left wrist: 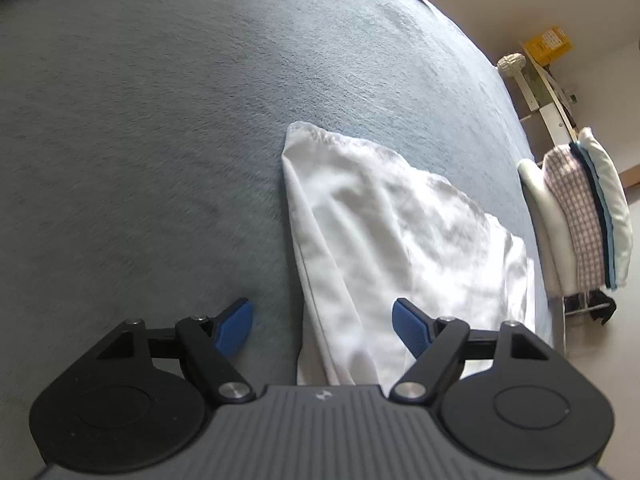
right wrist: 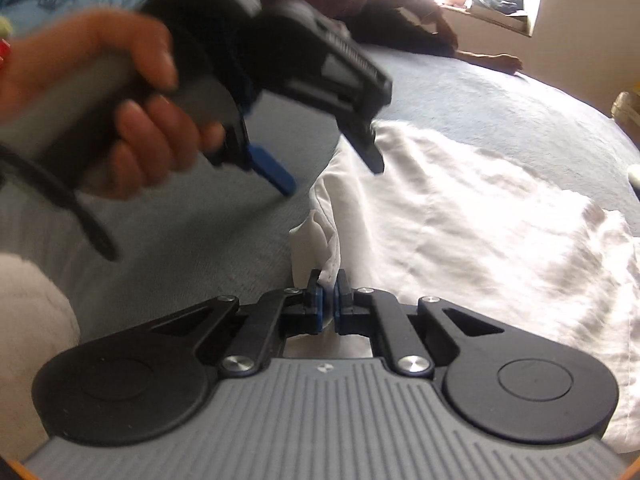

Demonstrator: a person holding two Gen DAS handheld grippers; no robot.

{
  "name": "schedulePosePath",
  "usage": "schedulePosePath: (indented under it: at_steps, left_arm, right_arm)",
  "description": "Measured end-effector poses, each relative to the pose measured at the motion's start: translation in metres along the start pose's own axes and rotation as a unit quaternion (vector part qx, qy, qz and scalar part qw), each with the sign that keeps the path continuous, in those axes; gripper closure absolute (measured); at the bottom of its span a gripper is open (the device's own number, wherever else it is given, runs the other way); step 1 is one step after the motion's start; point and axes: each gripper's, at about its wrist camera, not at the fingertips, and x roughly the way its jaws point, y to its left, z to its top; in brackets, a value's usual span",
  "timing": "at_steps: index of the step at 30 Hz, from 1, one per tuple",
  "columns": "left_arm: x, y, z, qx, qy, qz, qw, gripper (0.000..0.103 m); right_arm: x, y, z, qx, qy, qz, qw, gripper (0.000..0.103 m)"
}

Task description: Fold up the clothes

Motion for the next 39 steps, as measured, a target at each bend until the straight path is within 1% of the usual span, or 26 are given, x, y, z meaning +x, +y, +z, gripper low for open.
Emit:
schedulePosePath:
  at_steps: [3,7,8,9,11,12,13,14,20,24,30,33,35,39]
  left_arm:
    - [0.011,-0.005,0.007,0.003,-0.010,-0.004,0.9999,0.026]
    - [0.022,-0.013,0.018,0.001,-0.031,-0.005,0.9995,0.041]
    - [0.025,-0.016,0.021,-0.002,-0.036,-0.007,0.9993,0.048]
    - [0.028,-0.018,0.023,-0.004,-0.039,-0.007,0.9992,0.053]
    - [0.033,-0.022,0.025,-0.003,-0.045,0.000,0.9990,0.072]
    - [0.035,-0.024,0.025,-0.001,-0.048,0.004,0.9989,0.078]
    - [0.035,-0.027,0.024,0.002,-0.051,0.006,0.9987,0.088]
    - [0.032,-0.029,0.023,0.002,-0.055,0.004,0.9985,0.094]
    - [0.018,-0.057,0.011,0.010,-0.090,0.002,0.9959,0.098]
    - [0.015,-0.094,0.002,0.033,-0.105,-0.001,0.9939,0.099]
    - [0.026,-0.157,-0.011,0.069,-0.105,-0.009,0.9921,0.099]
    - [0.042,-0.192,-0.017,0.087,-0.098,-0.010,0.9914,0.100]
    - [0.056,-0.214,-0.028,0.100,-0.090,-0.008,0.9909,0.100]
    - [0.090,-0.258,-0.047,0.132,-0.072,0.002,0.9887,0.100]
  right_arm:
    - [-0.005,-0.009,0.001,0.016,-0.010,0.000,1.000,0.100]
    - [-0.007,-0.017,0.003,0.035,-0.014,0.007,0.999,0.100]
    - [-0.007,-0.019,0.004,0.040,-0.015,0.008,0.999,0.100]
    - [-0.007,-0.022,0.004,0.044,-0.016,0.010,0.999,0.100]
    - [-0.009,-0.025,0.004,0.053,-0.019,0.013,0.998,0.100]
    - [-0.010,-0.026,0.004,0.057,-0.020,0.013,0.998,0.100]
    - [-0.012,-0.028,0.004,0.061,-0.022,0.012,0.998,0.100]
    - [-0.013,-0.030,0.005,0.065,-0.024,0.011,0.998,0.100]
    - [-0.029,-0.056,-0.005,0.101,-0.047,-0.002,0.994,0.100]
    - [-0.043,-0.080,-0.008,0.133,-0.064,-0.014,0.989,0.100]
    - [-0.067,-0.122,-0.024,0.191,-0.091,-0.046,0.976,0.100]
    - [-0.081,-0.147,-0.037,0.227,-0.103,-0.066,0.966,0.100]
    - [-0.089,-0.165,-0.047,0.254,-0.109,-0.080,0.958,0.100]
    - [-0.096,-0.198,-0.067,0.324,-0.112,-0.094,0.935,0.100]
